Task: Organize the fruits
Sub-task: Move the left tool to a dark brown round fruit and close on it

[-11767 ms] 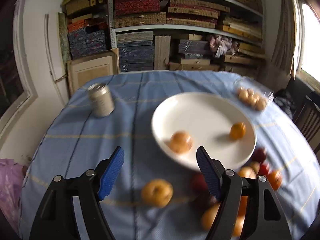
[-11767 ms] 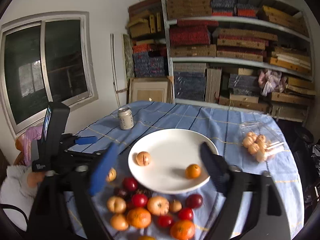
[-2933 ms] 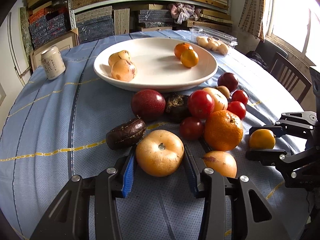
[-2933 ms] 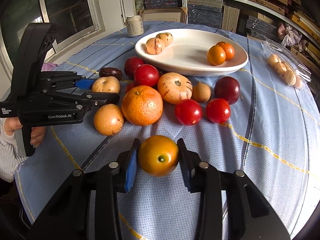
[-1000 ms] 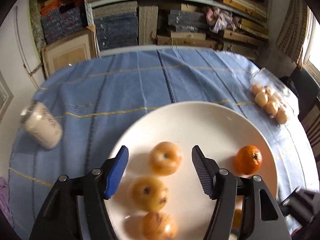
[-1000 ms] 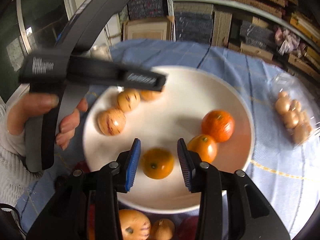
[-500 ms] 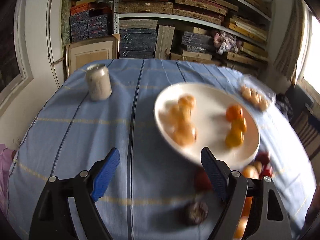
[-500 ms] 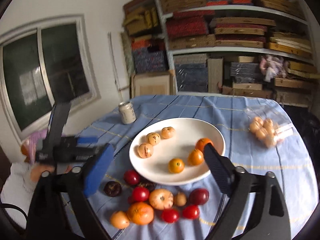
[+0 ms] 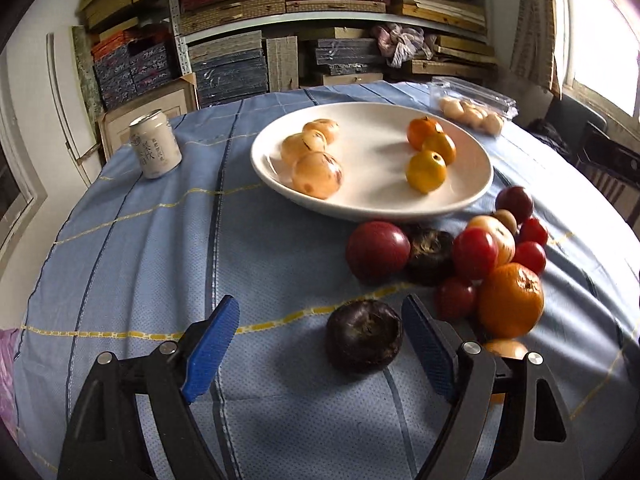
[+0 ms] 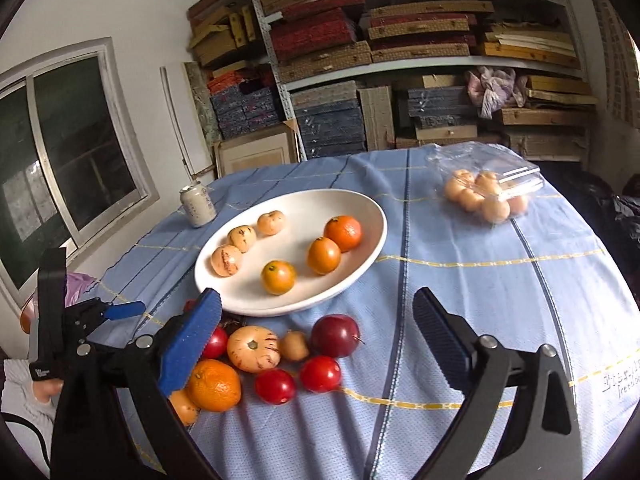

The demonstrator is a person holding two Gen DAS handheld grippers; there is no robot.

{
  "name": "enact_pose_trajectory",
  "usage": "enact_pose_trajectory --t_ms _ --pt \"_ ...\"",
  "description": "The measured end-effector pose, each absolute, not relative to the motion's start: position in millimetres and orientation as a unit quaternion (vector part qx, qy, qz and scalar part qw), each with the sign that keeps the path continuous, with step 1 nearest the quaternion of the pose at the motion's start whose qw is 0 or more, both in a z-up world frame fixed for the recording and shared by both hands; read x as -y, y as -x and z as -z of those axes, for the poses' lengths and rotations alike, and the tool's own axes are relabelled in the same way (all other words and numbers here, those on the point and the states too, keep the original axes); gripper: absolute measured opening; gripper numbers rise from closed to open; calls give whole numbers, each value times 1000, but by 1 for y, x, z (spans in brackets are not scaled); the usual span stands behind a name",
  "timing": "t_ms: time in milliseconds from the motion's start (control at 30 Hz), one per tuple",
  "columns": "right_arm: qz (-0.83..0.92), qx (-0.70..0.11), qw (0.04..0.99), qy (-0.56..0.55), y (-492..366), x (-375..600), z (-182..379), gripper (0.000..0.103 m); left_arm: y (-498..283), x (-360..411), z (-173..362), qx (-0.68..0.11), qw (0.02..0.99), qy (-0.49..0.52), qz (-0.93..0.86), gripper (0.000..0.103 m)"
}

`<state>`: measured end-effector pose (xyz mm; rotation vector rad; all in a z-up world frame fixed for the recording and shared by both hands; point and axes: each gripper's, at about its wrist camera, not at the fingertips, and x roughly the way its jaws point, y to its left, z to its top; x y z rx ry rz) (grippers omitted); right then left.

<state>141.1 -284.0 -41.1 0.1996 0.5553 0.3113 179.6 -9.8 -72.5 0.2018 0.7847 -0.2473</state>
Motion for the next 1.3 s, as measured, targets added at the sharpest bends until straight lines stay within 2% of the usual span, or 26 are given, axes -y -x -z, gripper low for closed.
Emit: enact_pose_trajectory --t_ms 633,800,967,1033,1300 --pt "-150 -298 938 -96 -147 277 48 96 -186 -3 79 -386 912 -123 64 88" --pt "-155 -303 936 -93 -148 276 49 96 -178 1 76 -383 910 -108 118 85" --pt "-161 -309 934 -83 -149 272 50 96 -174 8 76 -378 909 -110 140 71" --pt "-161 -311 933 -81 -149 271 51 96 -177 5 77 -383 907 -97 142 55" --pt "-175 -325 927 -61 -147 264 53 96 -178 7 80 -393 903 -103 138 53"
